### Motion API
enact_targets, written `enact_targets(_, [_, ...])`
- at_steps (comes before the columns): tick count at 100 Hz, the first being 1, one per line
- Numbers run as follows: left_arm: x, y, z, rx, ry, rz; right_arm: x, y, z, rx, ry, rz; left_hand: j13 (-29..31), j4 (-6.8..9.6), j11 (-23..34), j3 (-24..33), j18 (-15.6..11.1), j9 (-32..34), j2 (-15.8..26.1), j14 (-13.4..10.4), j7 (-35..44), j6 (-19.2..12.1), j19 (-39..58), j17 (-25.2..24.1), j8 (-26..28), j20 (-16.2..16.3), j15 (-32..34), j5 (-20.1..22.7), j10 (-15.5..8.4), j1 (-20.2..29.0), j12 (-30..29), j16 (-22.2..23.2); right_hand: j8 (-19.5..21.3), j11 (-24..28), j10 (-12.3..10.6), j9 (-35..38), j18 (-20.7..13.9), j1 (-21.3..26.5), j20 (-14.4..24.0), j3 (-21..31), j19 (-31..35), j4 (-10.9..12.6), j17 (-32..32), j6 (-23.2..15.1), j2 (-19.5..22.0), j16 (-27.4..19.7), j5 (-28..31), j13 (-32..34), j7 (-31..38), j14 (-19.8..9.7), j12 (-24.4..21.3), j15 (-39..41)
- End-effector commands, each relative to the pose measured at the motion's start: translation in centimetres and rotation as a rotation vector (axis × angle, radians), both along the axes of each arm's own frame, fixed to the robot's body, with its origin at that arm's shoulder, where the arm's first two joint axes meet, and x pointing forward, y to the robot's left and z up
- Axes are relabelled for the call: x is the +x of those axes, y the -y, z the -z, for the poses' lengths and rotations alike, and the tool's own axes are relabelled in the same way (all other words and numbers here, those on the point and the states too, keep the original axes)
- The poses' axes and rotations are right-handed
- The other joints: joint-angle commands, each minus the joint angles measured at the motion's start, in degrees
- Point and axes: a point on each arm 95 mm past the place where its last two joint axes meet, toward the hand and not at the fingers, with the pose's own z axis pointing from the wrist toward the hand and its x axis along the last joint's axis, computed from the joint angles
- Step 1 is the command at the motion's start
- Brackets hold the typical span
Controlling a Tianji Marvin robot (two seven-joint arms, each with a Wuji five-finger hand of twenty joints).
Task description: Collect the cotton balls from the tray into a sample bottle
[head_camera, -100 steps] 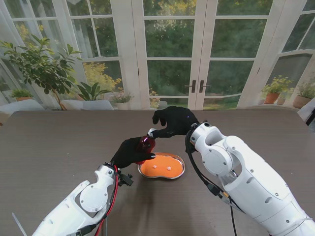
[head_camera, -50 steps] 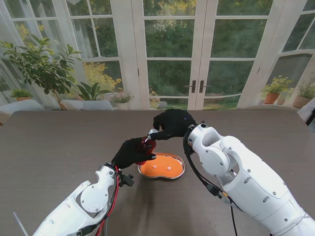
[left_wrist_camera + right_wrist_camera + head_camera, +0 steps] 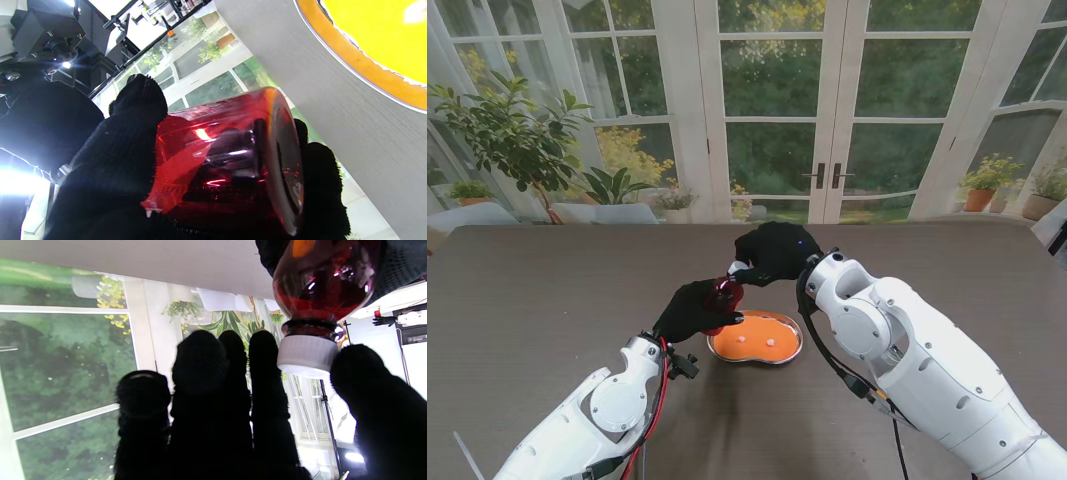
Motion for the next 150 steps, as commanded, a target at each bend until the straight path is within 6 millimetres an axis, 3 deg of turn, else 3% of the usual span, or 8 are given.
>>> enact_targets(1, [-0.1,0.39,-0.11,-0.002,-0.004,0.017,-0.03,-0.17,0.07,-0.003,-0.009,-0.017,0.9,1.34,0.3,7.7,-1.8,4.1,14.1,2.1,7.1,-9.9,-1.3,-2.8,0.6,-0.3,0.3,9.6,-3.9,9.2,0.7,-0.3,-2.1,1.2,-1.5,1.2,0.0,5.6,-0.2,6.1,3.1,-0.6,0.4,-4.1,-1.2,0.5,-0.7,2.7,5.2,-1.2,1.0,1.0])
enact_targets(37, [-0.1,0.39,-0.09,-0.001,-0.006,0.018,0.13,-0.19,0.03,0.042,0.019,-0.056,0.8,1.34,0.2,7.7,-1.8,4.0,14.1,2.0,7.0,-9.9,-1.3,-2.9,0.7,-0.3,0.2,9.5,-3.9,9.3,0.7,-0.3,-5.1,0.4,-2.8,3.2,-0.9,14.4,-1.0,11.0,2.9,-1.3,1.5,-6.1,-12.5,0.6,-1.1,2.8,9.1,-3.2,4.1,1.6])
enact_targets(51, [-0.1,0.41,-0.09,0.0,-0.006,0.019,0.16,-0.24,-0.01,0.053,0.024,-0.069,0.9,1.32,0.2,7.6,-1.8,4.1,14.1,2.0,7.1,-10.1,-1.3,-2.9,0.7,-0.3,0.3,9.5,-4.0,9.3,0.7,-0.3,-5.3,-0.1,-3.2,3.8,-1.2,15.9,-1.3,12.3,2.7,-1.5,1.8,-6.9,-15.0,0.5,-0.8,2.9,9.3,-3.5,4.5,1.6])
enact_targets(77, [-0.1,0.41,-0.11,0.0,-0.008,0.018,0.28,-0.24,-0.06,0.091,0.049,-0.078,0.8,1.34,0.2,7.5,-1.9,4.0,14.2,2.0,7.0,-9.8,-1.3,-3.0,0.7,-0.3,0.2,9.5,-3.8,9.3,0.7,-0.3,-7.0,-0.2,-3.8,7.7,-0.3,19.2,-1.8,14.6,2.7,-2.5,3.5,-11.2,-21.7,1.4,6.0,2.9,10.5,-3.5,4.6,4.3])
enact_targets(126, [-0.11,0.49,-0.03,0.002,-0.013,0.022,0.24,0.0,-0.11,0.132,0.045,-0.082,0.6,1.31,0.0,7.4,-1.8,3.9,14.4,2.1,6.7,-9.9,-1.4,-3.1,0.7,-0.3,0.1,9.4,-3.8,9.2,0.6,-0.3,-6.6,-0.4,-4.5,8.8,-0.4,20.4,-2.1,15.7,2.5,-2.7,4.0,-12.9,-23.5,1.1,7.8,2.9,11.0,-3.9,5.0,4.8])
enact_targets(150, [-0.1,0.47,-0.03,0.0,-0.013,0.022,0.24,-0.24,0.25,0.112,0.053,-0.095,0.6,1.33,0.0,7.3,-1.8,3.9,14.5,2.2,6.7,-10.0,-1.4,-3.1,0.8,-0.3,0.2,9.5,-3.9,9.3,0.7,-0.3,-7.0,-2.5,-4.2,6.3,-1.3,17.8,-2.3,15.2,2.1,-5.2,3.6,-10.4,-29.6,0.2,3.2,2.9,8.3,-4.5,4.8,2.8])
